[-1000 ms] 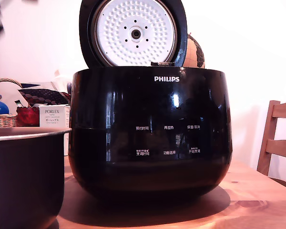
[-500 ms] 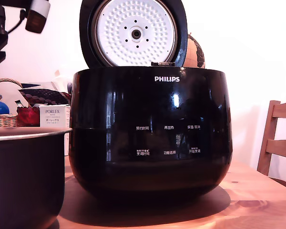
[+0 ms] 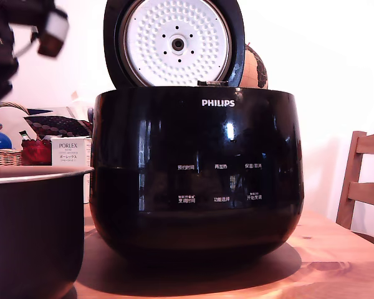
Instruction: Pick up the metallic pot next to the rice cooker
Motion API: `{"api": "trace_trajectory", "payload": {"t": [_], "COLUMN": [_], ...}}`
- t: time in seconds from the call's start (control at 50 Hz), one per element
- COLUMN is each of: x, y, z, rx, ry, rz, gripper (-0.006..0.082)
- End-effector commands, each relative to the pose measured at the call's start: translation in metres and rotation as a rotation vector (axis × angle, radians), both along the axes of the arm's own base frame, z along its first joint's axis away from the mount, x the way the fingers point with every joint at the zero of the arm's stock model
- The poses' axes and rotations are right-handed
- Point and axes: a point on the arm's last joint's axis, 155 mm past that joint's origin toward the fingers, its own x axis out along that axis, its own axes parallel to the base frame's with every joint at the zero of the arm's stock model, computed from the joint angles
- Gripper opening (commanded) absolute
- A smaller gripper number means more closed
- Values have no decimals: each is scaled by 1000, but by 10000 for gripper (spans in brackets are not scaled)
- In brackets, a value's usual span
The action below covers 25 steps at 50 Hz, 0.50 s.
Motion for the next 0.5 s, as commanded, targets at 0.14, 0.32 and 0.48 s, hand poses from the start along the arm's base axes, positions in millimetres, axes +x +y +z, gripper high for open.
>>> {"api": "trace_trajectory", "payload": {"t": [0.14,0.32,0.48], "x": [0,-1,-2], "y": [-1,-5,-6], "z": [-18,-30,-38], "rx": [11,21,31], "ry": [51,95,120], "rz": [-3,-18,-26], "gripper": [366,365,363]}}
